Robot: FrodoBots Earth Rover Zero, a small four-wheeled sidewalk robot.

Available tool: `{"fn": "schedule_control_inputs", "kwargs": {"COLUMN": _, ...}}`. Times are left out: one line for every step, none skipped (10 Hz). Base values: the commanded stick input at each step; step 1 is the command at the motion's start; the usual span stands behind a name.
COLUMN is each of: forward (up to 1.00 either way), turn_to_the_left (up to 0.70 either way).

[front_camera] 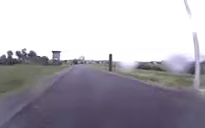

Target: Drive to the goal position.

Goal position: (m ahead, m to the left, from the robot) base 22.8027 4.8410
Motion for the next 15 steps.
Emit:
{"fn": "schedule_control_inputs", "kwargs": {"forward": 1.00, "turn_to_the_left": 0.00}}
{"fn": "schedule_control_inputs", "kwargs": {"forward": 1.00, "turn_to_the_left": 0.00}}
{"fn": "schedule_control_inputs", "kwargs": {"forward": 1.00, "turn_to_the_left": 0.00}}
{"fn": "schedule_control_inputs", "kwargs": {"forward": 1.00, "turn_to_the_left": 0.00}}
{"fn": "schedule_control_inputs", "kwargs": {"forward": 1.00, "turn_to_the_left": 0.00}}
{"fn": "schedule_control_inputs", "kwargs": {"forward": 1.00, "turn_to_the_left": 0.00}}
{"fn": "schedule_control_inputs", "kwargs": {"forward": 1.00, "turn_to_the_left": 0.00}}
{"fn": "schedule_control_inputs", "kwargs": {"forward": 1.00, "turn_to_the_left": 0.00}}
{"fn": "schedule_control_inputs", "kwargs": {"forward": 1.00, "turn_to_the_left": 0.00}}
{"fn": "schedule_control_inputs", "kwargs": {"forward": 1.00, "turn_to_the_left": 0.00}}
{"fn": "schedule_control_inputs", "kwargs": {"forward": 1.00, "turn_to_the_left": 0.00}}
{"fn": "schedule_control_inputs", "kwargs": {"forward": 1.00, "turn_to_the_left": 0.00}}
{"fn": "schedule_control_inputs", "kwargs": {"forward": 1.00, "turn_to_the_left": 0.00}}
{"fn": "schedule_control_inputs", "kwargs": {"forward": 1.00, "turn_to_the_left": 0.00}}
{"fn": "schedule_control_inputs", "kwargs": {"forward": 1.00, "turn_to_the_left": 0.00}}
